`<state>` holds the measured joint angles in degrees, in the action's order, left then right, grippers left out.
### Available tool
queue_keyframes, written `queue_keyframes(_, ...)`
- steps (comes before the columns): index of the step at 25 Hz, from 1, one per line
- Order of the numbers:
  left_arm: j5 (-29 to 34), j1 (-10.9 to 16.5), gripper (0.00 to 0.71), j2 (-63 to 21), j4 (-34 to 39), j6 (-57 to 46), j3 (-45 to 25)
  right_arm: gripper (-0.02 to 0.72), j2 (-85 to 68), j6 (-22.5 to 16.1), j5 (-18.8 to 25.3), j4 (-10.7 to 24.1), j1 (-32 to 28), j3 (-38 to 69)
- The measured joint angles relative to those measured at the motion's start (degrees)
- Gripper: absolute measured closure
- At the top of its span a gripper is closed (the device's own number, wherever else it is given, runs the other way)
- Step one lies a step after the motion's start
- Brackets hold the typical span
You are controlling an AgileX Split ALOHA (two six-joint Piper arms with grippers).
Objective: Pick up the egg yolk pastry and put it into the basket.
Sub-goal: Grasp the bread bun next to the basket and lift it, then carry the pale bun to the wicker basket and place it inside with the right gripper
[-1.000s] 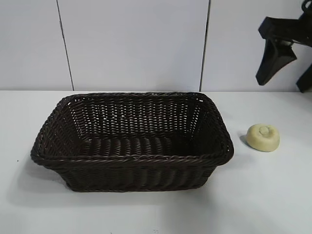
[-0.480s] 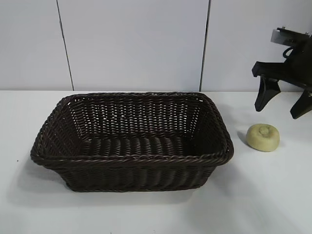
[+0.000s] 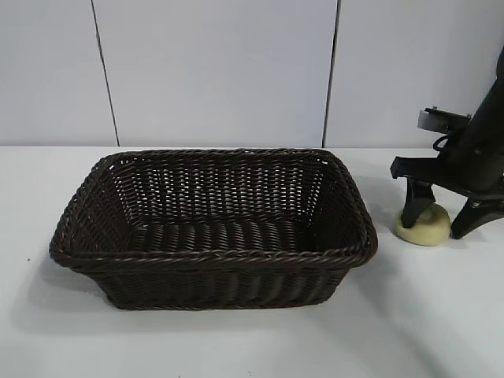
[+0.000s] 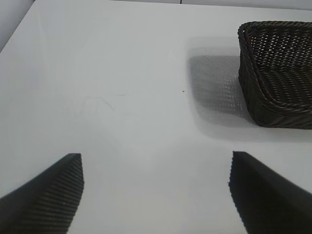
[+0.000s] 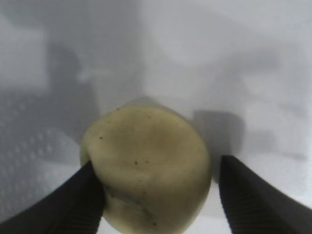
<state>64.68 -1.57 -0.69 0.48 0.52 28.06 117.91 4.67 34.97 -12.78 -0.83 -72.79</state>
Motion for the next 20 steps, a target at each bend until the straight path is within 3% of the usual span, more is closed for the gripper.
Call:
queue_keyframes(3,0.0,0.0,0.114,0.0,0.0,0.0,0.0,0.594,-0.8,-0.2,0.1,0.0,0.0,-0.1)
queue_keyframes(5,0.0,0.0,0.114,0.0,0.0,0.0,0.0,0.641,-2.3,-0.2,0.6,0.0,0.0,-0.2)
queue_keyframes(17,0.0,0.0,0.114,0.0,0.0,0.0,0.0,0.661,-19.3,-0.2,8.9,0.0,0.0,-0.2)
queue_keyframes(20,0.0,0.0,0.114,0.0,0.0,0.0,0.0,0.661,-20.4,-0.2,9.9,-1.4,0.0,-0.2)
